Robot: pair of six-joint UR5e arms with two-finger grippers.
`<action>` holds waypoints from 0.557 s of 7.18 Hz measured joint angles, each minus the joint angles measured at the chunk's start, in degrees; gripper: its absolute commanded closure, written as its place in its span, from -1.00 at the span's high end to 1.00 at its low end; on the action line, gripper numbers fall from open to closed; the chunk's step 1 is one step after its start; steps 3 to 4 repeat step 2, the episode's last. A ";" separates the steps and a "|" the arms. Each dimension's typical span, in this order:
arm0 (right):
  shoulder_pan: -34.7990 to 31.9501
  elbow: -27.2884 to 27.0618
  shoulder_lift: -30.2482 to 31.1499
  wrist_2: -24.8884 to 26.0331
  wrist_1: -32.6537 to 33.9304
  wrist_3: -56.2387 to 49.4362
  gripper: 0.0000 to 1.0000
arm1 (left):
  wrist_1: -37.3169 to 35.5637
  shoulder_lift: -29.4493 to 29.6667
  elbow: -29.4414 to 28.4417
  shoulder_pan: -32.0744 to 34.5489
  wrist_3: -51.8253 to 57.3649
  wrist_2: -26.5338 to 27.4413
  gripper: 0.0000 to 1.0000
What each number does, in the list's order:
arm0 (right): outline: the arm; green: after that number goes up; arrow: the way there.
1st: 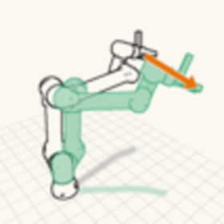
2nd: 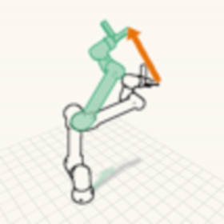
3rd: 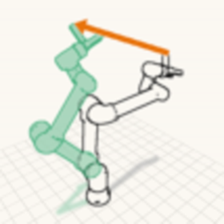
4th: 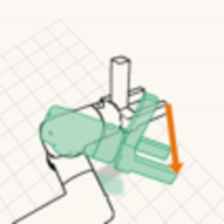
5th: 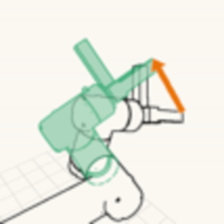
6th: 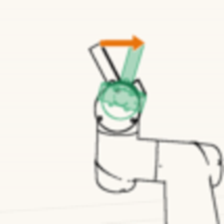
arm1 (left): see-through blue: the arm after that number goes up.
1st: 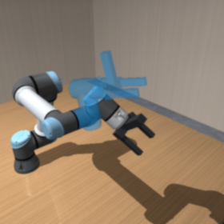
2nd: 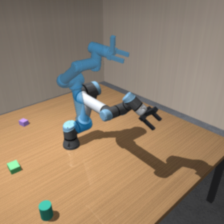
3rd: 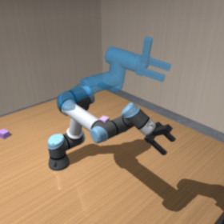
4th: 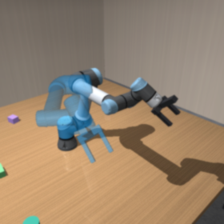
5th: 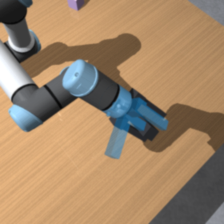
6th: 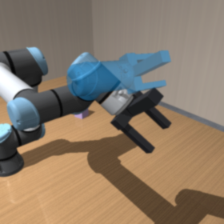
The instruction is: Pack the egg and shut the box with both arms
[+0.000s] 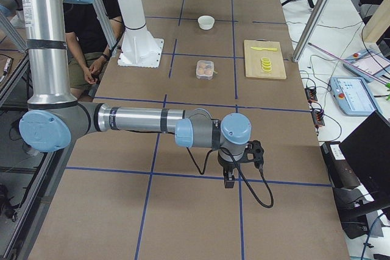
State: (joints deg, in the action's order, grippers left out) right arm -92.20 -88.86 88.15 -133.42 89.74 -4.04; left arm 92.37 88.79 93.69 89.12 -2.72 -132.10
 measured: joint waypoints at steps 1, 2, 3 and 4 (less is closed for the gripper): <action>0.00 0.00 0.00 -0.02 0.00 0.00 1.00 | 0.05 0.02 0.00 0.00 0.00 0.00 1.00; 0.00 0.00 0.03 -0.06 0.00 0.00 1.00 | 0.16 0.01 0.00 0.00 0.00 0.00 1.00; 0.00 0.00 0.03 -0.06 0.00 0.00 1.00 | 0.16 0.01 0.00 0.00 0.00 0.00 1.00; 0.00 0.00 0.03 -0.06 0.00 0.00 1.00 | 0.16 0.01 0.00 0.00 0.00 0.00 1.00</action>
